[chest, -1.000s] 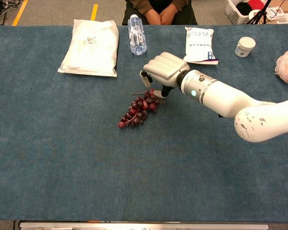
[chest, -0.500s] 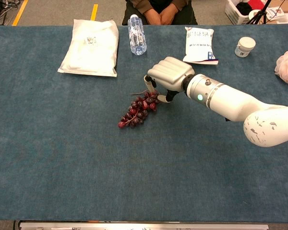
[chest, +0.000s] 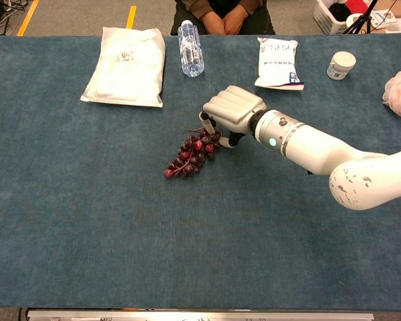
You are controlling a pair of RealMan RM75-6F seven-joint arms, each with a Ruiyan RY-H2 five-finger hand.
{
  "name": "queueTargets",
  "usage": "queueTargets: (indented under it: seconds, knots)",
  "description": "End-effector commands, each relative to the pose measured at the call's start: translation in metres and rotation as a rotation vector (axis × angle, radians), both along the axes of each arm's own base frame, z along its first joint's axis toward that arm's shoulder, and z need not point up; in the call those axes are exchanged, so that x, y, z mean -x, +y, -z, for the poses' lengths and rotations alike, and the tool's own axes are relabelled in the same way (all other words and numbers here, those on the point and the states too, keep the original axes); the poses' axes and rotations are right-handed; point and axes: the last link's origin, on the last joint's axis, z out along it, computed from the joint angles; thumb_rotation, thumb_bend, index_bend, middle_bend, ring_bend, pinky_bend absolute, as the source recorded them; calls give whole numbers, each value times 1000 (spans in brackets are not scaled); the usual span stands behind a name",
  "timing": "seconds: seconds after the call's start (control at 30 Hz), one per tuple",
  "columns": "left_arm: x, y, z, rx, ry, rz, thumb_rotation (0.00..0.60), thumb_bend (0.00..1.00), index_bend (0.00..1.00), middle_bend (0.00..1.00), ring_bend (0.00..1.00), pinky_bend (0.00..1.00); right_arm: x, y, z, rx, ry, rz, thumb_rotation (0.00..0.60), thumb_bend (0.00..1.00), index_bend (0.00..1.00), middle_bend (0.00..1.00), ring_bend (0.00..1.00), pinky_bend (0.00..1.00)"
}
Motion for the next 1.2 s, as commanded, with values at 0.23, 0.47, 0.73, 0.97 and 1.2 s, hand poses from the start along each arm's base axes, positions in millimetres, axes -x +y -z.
queueTargets:
  seconds: [0.23,0.47,0.73,0.97,1.2]
  knots:
    - [0,-1,0,1,0,0,600,253,323,309,230,175,-1,3,-2,5,-11,-6,600,280,539,438,343,396]
    - [-1,0,0,-1,-3,4,600,253,323,309,229,175,-2,4,-4,0,-17,-10,600,279,539,438,343,396]
    - [-2,-1,0,-1,-5,7,600,254,323,309,230,175,-2,5,-6,-5,-11,-16,600,280,512,437,343,396]
    - [-3,-2,0,-2,-6,9,600,253,323,309,230,175,-3,7,-3,-10,-8,-16,600,280,511,438,343,396]
    - [-3,-3,-1,-6,-9,8,600,253,323,309,230,174,-7,10,6,-23,-4,-20,600,282,513,442,343,396]
